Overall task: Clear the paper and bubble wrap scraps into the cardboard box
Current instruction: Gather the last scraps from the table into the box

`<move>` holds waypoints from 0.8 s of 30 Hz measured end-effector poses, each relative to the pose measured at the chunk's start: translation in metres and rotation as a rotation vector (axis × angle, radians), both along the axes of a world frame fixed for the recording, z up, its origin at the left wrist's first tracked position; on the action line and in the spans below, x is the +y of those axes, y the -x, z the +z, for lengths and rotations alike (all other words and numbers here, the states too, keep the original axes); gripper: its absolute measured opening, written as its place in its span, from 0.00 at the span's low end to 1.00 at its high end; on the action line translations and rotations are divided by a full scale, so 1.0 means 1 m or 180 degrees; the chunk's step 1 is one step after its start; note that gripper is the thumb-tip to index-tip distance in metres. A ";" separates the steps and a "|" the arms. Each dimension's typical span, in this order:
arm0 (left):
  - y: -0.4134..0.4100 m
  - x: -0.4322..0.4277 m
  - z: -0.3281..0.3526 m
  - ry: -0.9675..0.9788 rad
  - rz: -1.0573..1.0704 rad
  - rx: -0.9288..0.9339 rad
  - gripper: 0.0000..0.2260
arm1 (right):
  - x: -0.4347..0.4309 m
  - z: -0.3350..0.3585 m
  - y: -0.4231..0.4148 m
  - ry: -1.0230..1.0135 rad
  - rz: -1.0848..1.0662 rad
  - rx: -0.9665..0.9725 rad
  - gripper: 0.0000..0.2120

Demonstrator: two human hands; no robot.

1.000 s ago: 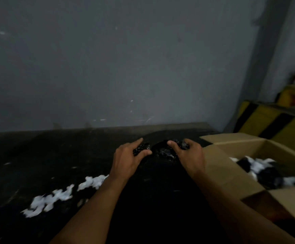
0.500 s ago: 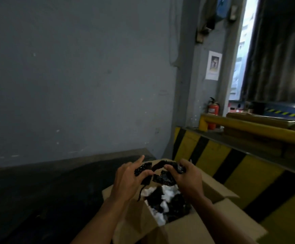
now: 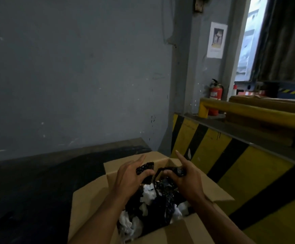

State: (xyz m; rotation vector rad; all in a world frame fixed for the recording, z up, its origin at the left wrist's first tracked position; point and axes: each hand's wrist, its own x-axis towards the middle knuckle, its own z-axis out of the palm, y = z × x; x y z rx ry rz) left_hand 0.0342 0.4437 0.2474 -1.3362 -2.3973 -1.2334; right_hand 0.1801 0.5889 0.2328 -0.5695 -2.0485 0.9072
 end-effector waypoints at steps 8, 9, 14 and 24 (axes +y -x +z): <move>0.050 0.035 -0.039 0.0343 0.0110 -0.0247 0.32 | 0.034 -0.027 0.045 0.0335 0.0057 -0.0241 0.38; 0.055 0.039 -0.044 0.0407 0.0119 -0.0289 0.32 | 0.037 -0.028 0.052 0.0323 0.0046 -0.0266 0.37; 0.068 0.048 -0.071 0.0506 0.0107 -0.0558 0.32 | 0.052 -0.055 0.082 0.0272 0.0024 -0.0657 0.31; 0.066 0.060 -0.117 0.1313 0.0691 -0.1241 0.24 | 0.090 -0.099 0.119 0.0415 0.0568 -0.1731 0.30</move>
